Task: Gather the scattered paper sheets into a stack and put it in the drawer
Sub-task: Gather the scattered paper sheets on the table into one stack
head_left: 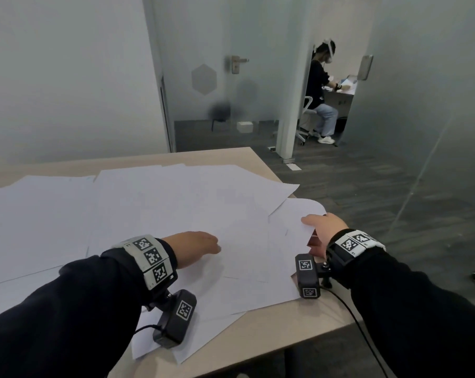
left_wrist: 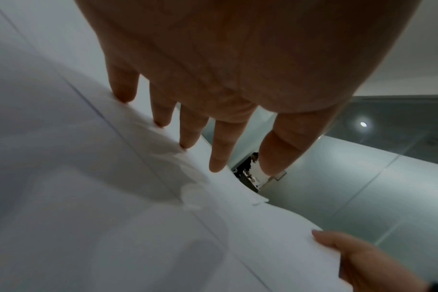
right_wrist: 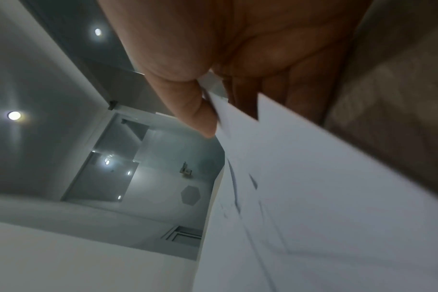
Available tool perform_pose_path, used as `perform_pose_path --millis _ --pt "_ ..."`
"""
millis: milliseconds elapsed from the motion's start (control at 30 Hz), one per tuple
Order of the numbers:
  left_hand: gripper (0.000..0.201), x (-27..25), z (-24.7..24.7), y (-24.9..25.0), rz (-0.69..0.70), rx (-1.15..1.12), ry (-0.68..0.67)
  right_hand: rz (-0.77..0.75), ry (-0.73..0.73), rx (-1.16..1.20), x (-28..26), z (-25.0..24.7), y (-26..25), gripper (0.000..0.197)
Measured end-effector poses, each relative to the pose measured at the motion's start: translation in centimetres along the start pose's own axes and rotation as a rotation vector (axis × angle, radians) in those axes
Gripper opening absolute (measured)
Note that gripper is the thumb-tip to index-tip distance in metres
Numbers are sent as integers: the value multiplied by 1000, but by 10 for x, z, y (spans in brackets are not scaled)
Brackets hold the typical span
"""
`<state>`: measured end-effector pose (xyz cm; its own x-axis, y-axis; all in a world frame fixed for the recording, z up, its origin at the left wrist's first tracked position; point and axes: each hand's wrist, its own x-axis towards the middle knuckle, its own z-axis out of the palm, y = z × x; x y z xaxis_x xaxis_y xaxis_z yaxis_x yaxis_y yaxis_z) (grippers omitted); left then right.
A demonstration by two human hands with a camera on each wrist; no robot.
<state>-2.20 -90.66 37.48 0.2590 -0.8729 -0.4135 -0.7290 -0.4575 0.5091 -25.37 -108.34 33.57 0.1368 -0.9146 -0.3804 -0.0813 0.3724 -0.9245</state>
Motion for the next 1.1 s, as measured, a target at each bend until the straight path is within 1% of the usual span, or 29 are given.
perform_pose_path --millis 33,100,133,167,233,267,367,433,500,533,600,633,667,733,800,900,967,1100 --pt "48 -2 3 0 12 33 -14 -2 3 12 -3 4 0 37" --pt "51 -4 8 2 23 25 -39 -8 15 12 0 8 3 55" --pt "52 -6 10 4 38 19 -41 -19 3 17 -3 11 3 61" --pt "53 -8 13 6 44 11 -49 -24 6 34 0 11 6 60" --pt "53 -8 15 7 47 -12 -42 11 -47 74 -9 12 6 41" --pt "53 -9 15 6 47 -13 -25 33 -70 72 -12 12 7 36" --pt "53 -11 13 1 22 54 24 37 -97 -8 -26 11 5 27" --pt "54 -13 14 -1 15 90 18 21 -90 -139 -39 11 3 14" --pt "54 -17 15 -2 24 82 -7 -37 -108 -254 -55 15 0 19" --pt "54 -19 15 -2 33 64 -20 -50 -127 -306 -60 15 0 17" --pt "54 -22 16 -2 43 20 -29 -53 -144 -406 -52 16 1 8" --pt "53 -23 16 -3 41 3 -25 -67 -139 -470 -50 18 2 9" --pt "53 -25 16 -5 33 -8 -16 -102 -145 -533 -45 18 3 18" --pt "53 -26 14 -10 15 -6 6 -169 -129 -563 -40 19 1 29" --pt "54 -29 11 -15 0 3 16 -201 -100 -594 -45 19 -4 32" --pt "56 -31 7 -22 -21 -3 24 -244 -37 -664 -47 22 -11 42" --pt "57 -33 4 -29 -38 -18 29 -266 -3 -666 -49 24 -14 40" --pt "58 -32 2 -39 -70 -32 43 -295 16 -659 -45 24 -14 33"
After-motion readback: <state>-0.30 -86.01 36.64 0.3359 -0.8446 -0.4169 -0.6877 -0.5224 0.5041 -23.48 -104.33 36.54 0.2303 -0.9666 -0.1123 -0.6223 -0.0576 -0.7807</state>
